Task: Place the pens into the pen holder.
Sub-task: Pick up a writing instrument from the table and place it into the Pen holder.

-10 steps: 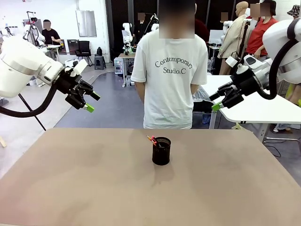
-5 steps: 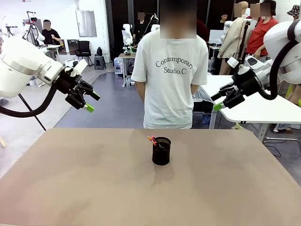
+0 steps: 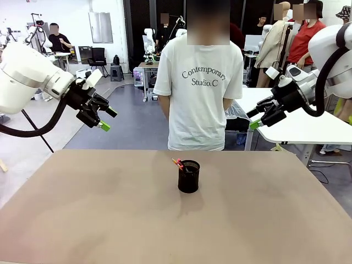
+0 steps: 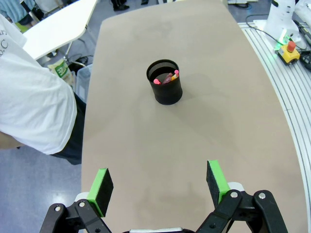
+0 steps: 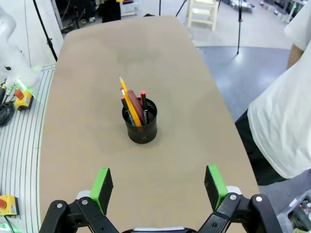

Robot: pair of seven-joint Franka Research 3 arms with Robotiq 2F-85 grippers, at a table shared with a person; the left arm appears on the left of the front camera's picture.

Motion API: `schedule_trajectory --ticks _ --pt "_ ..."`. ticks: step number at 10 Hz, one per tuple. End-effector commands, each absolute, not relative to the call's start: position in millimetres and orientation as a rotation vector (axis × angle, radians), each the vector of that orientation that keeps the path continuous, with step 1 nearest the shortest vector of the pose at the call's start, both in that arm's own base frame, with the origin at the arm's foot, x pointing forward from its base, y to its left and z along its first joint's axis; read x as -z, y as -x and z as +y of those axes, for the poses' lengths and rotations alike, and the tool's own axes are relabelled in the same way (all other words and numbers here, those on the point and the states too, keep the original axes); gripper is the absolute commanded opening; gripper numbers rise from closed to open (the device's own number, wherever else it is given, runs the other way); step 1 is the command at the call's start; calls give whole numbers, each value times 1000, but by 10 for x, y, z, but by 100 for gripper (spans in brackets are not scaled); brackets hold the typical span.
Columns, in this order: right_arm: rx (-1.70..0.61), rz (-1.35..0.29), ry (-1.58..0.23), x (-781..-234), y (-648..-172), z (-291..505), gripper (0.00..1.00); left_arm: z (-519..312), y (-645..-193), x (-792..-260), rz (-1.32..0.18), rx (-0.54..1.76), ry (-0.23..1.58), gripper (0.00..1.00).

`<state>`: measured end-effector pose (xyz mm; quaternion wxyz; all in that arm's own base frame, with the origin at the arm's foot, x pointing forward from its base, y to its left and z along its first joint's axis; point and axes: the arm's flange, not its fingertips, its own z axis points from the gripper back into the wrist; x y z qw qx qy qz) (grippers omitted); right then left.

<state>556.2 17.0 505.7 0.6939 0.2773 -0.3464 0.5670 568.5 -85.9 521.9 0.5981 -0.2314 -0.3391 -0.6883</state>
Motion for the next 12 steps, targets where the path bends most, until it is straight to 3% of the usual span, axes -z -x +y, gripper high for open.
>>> schedule_trajectory --ticks 1,12 --pt "-1264 -772 -623 -5083 -5530 175 100 -841 -5676 -5238 -778 1600 544 100" --pt "-1264 -772 -623 -5083 -5530 175 100 -841 -5676 -5238 -778 1600 544 100"
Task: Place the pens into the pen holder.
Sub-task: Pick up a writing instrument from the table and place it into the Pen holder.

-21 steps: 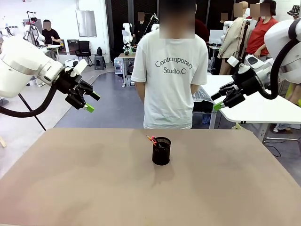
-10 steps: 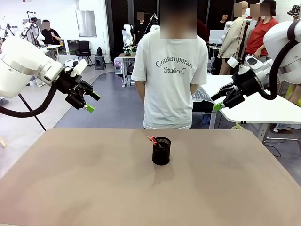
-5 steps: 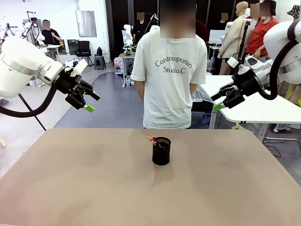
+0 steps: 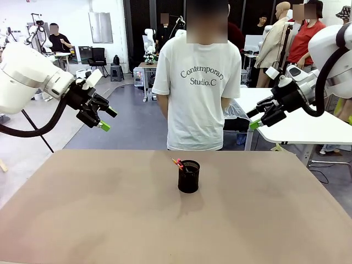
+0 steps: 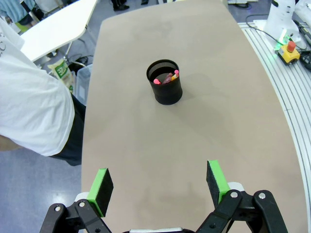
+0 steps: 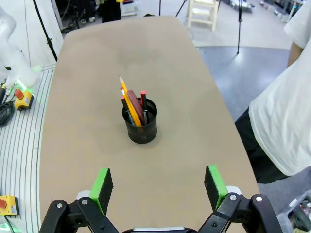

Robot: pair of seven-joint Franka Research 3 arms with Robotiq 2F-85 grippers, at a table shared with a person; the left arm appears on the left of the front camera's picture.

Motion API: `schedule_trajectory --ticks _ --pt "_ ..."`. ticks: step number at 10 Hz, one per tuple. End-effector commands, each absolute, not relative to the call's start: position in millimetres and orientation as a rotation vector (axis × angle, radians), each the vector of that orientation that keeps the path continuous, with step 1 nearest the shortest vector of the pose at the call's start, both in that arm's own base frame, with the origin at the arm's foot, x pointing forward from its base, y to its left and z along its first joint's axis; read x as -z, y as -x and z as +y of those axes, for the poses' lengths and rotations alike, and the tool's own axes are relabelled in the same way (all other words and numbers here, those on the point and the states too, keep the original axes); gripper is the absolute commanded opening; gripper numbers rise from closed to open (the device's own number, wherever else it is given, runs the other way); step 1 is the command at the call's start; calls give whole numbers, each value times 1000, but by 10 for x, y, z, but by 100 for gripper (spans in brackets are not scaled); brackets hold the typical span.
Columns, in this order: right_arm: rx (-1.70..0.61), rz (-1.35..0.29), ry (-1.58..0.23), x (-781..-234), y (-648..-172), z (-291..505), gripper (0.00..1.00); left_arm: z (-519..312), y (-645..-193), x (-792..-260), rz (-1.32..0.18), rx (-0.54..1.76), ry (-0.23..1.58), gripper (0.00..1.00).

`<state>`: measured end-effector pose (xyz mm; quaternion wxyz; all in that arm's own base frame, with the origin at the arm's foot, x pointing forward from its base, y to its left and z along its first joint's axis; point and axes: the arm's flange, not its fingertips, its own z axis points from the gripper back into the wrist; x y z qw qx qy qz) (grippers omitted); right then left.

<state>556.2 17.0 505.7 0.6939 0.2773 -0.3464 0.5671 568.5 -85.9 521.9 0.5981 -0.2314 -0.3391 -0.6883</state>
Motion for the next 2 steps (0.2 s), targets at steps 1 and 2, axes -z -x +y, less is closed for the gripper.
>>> schedule_trajectory --ticks 1,2 --pt "-1264 -772 -623 -5083 -5530 175 100 -841 -5676 -5238 -778 1600 544 100" --pt "-1264 -772 -623 -5083 -5530 175 100 -841 -5676 -5238 -778 1600 544 100"
